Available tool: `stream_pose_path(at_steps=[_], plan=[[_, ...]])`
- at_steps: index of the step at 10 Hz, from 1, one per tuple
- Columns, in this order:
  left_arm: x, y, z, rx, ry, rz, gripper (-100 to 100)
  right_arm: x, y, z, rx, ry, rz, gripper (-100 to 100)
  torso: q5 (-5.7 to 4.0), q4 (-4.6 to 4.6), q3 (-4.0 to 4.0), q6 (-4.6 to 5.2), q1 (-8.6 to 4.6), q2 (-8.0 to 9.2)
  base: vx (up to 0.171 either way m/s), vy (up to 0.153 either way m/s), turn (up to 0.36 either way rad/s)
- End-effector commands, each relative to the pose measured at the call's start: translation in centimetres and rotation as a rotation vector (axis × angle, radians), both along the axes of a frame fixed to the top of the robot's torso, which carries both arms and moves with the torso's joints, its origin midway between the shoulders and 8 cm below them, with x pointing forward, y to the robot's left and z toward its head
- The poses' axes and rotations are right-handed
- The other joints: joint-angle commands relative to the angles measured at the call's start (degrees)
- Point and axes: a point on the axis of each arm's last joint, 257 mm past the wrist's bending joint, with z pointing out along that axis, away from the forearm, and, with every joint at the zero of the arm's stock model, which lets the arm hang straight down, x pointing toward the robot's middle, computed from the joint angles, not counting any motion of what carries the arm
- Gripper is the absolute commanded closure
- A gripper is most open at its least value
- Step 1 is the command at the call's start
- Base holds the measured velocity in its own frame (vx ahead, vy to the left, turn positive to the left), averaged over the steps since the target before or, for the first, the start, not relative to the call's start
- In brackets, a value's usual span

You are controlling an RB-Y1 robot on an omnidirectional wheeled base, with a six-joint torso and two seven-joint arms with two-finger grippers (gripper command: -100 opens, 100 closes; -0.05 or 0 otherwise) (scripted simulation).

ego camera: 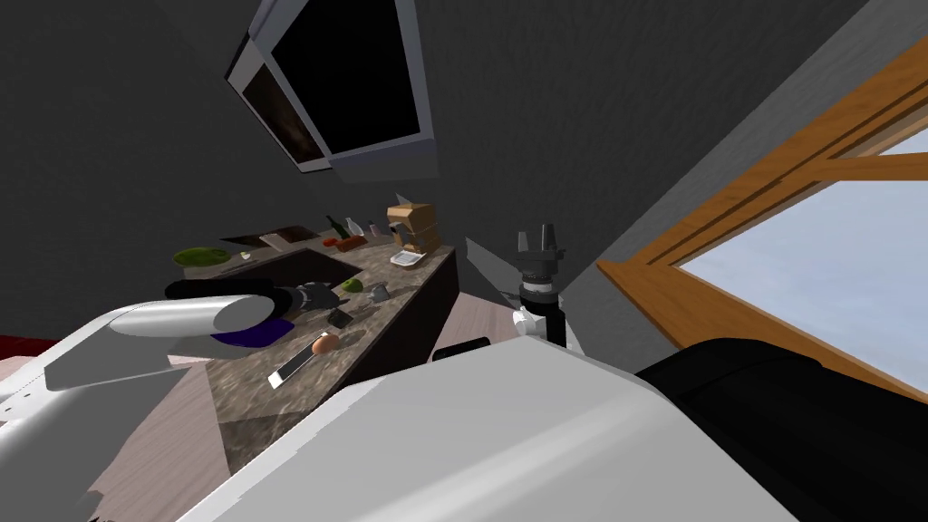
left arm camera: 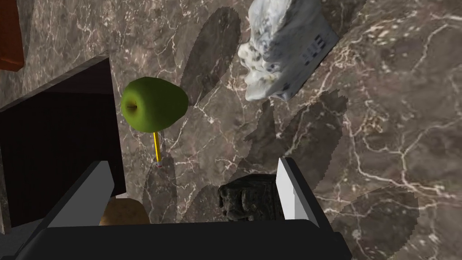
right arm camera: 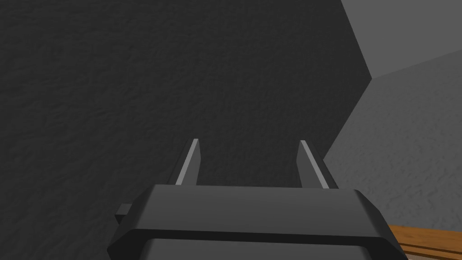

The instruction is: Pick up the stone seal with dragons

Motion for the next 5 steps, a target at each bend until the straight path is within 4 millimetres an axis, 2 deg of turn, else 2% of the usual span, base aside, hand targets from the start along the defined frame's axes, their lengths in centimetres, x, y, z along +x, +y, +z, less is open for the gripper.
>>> stream_pose_path(at_steps=[1, 2, 4, 5], plan=[[-1.4, 1.4, -0.8, -0.041, 0.056, 0.069, -100, 0.0, 0.0, 0.0, 0.000, 0.000, 0.000, 0, 0.00, 0.00, 0.00, 0.00, 0.00, 0.00, 0.025, 0.044, -0.169], [-1.6, 1.5, -1.0, -0.043, 0.066, 0.074, -100, 0.0, 0.0, 0.0, 0.000, 0.000, 0.000, 0, 0.01, -0.01, -0.02, 0.01, 0.06, -0.03, 0.016, 0.044, -0.083], [-3.7, 3.0, -2.5, -0.095, 0.144, 0.164, -100, 0.0, 0.0, 0.0, 0.000, 0.000, 0.000, 0, 0.02, 0.00, -0.01, -0.01, 0.06, -0.01, 0.020, 0.047, -0.117], [-3.7, 3.1, -2.5, -0.096, 0.145, 0.166, -100, 0.0, 0.0, 0.0, 0.000, 0.000, 0.000, 0, 0.03, -0.01, -0.01, -0.01, 0.11, -0.02, 0.016, 0.047, -0.066]])
